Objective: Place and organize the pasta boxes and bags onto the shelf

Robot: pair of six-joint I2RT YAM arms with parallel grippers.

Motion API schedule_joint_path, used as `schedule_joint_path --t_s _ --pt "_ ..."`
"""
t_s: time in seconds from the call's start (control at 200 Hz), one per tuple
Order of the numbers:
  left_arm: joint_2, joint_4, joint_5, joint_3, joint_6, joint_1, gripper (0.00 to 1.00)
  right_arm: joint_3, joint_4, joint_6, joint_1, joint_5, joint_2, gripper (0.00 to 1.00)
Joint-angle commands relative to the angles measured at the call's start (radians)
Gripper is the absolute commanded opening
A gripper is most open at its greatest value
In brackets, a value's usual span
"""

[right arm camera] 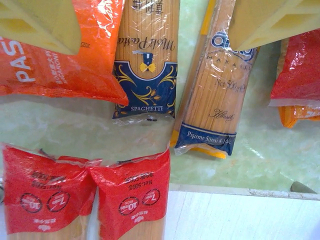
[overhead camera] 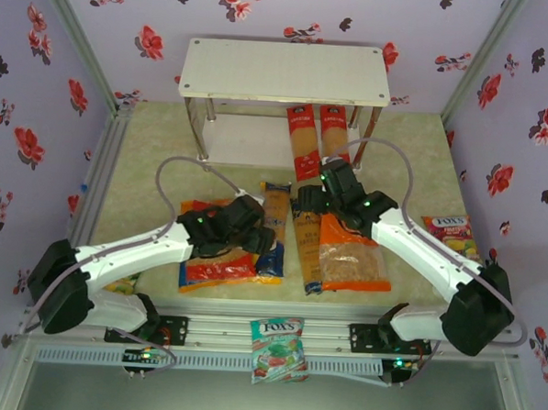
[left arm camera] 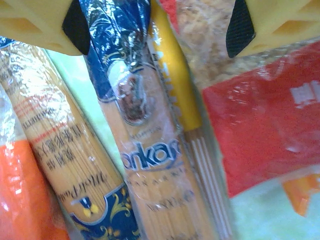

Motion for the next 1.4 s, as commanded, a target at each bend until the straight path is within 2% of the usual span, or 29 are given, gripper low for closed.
schedule_joint_path --t_s 0.0,0.28,0.435,0.99,1.09,1.165,1.325,1.4 --pt "0.067 -0.032 -0.007 0.039 0.017 -0.031 0.77 0.015 -0.047 0.004 -0.022 0.017 -0.037 0.78" --pt "0.232 -0.025 0.025 0.115 -0.029 -0.081 0.77 -0.01 -0.06 0.001 -0.063 0.009 -0.116 0.83" --pt "0.277 -0.015 0.037 0.131 -0.048 -0.08 0.8 -0.024 -0.06 0.0 -0.073 -0.001 -0.145 0.83" --pt "0.417 -0.045 0.045 0.166 -0.092 -0.065 0.79 -0.059 -0.046 0.004 -0.1 -0.026 -0.19 0.85" --pt "0.431 -0.046 0.045 0.167 -0.089 -0.057 0.73 -0.064 -0.043 0.006 -0.103 -0.03 -0.19 0.85" --pt "0.436 -0.047 0.044 0.166 -0.086 -0.052 0.65 -0.068 -0.041 0.008 -0.106 -0.033 -0.19 0.85" --pt "0.434 -0.048 0.055 0.153 -0.079 -0.046 0.4 -0.068 -0.038 0.01 -0.109 -0.035 -0.19 0.84" --pt "0.422 -0.042 0.061 0.143 -0.079 -0.043 0.19 -0.068 -0.036 0.012 -0.111 -0.037 -0.19 0.84"
